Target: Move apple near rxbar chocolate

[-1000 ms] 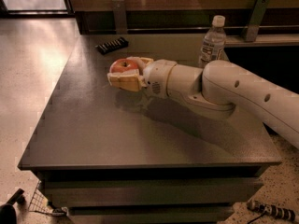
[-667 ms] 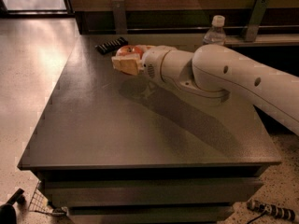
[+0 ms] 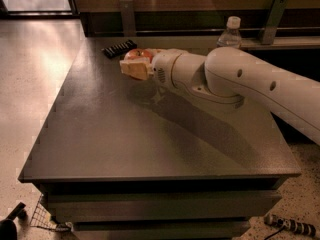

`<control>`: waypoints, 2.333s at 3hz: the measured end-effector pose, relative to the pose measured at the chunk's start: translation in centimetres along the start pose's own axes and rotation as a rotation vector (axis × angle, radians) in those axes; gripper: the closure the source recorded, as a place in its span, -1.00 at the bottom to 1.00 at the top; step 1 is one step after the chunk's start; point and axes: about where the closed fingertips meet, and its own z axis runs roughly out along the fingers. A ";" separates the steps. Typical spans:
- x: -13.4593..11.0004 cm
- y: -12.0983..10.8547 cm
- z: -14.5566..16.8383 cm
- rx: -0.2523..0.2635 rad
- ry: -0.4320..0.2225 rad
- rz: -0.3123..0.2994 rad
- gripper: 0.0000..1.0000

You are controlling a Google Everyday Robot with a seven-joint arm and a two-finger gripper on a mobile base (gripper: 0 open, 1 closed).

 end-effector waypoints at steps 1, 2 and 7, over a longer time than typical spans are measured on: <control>0.0 -0.1 0.7 0.006 0.012 0.000 1.00; -0.4 -2.0 3.7 0.031 0.020 0.004 1.00; 1.0 -11.3 15.1 0.112 -0.031 0.021 1.00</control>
Offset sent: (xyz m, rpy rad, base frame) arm 0.1056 0.0486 -0.0070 -0.0322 0.0178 -0.0413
